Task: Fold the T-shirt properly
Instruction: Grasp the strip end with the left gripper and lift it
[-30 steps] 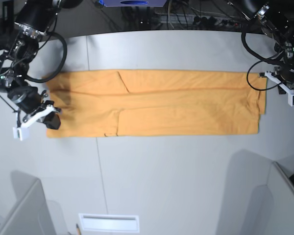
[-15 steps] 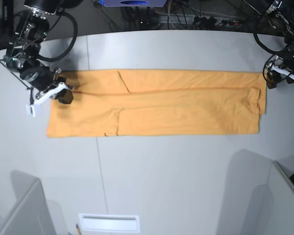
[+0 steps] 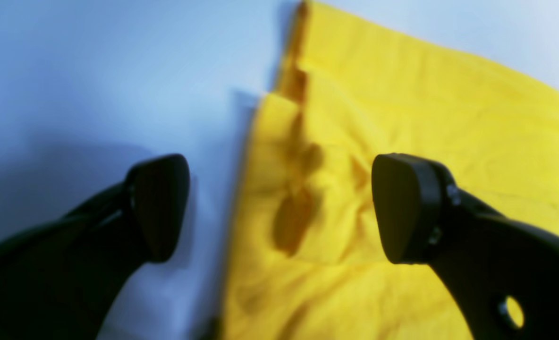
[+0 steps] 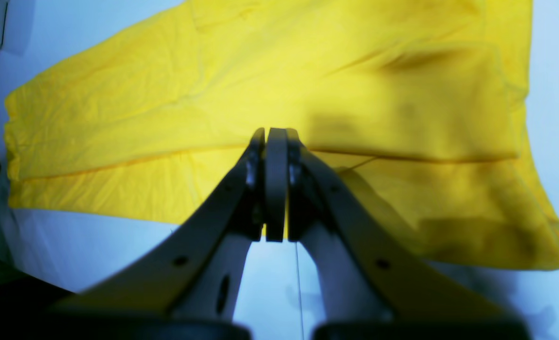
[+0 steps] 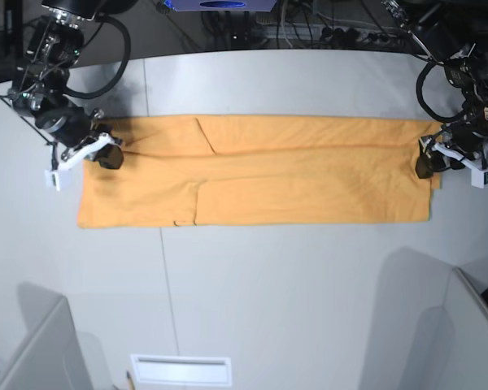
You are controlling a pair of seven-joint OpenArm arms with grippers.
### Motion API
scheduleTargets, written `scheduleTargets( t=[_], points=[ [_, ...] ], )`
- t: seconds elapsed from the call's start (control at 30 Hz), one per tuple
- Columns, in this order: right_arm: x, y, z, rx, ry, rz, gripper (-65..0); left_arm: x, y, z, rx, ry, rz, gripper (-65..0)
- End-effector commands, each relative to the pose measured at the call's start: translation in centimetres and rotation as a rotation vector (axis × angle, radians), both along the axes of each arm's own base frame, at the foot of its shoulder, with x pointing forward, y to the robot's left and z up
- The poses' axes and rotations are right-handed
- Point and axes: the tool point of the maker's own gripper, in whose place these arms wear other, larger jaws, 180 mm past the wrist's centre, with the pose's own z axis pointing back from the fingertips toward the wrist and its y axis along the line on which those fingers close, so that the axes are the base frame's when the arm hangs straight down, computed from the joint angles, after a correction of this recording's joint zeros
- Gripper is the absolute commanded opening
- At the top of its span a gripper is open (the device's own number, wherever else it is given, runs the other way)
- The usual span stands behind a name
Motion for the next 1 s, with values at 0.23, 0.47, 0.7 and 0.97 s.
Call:
scheduleTargets(
  t=[0.23, 0.47, 0.7, 0.97],
  points=[
    [0.8, -0.2, 1.2, -0.006, -0.051, 0.000, -65.0, 1.5, -2.0, -2.7, -0.070, 0.020, -0.047, -6.4],
    [0.6, -0.3, 1.0, -0.005, -0.043, -0.001, -65.0, 0.9, -2.1, -3.2, -0.074, 0.039, -0.046, -20.7],
    [0.5, -0.3, 0.9, -0.005, -0.040, -0.001, -65.0, 0.9, -1.5, -2.9, -0.060, 0.036, -0.043, -61.9],
    [0.2, -0.4, 0.8, -0.006, -0.033, -0.005, -65.0, 1.1, 1.0, -1.3, 0.002, 0.026, -0.042, -65.0]
  ],
)
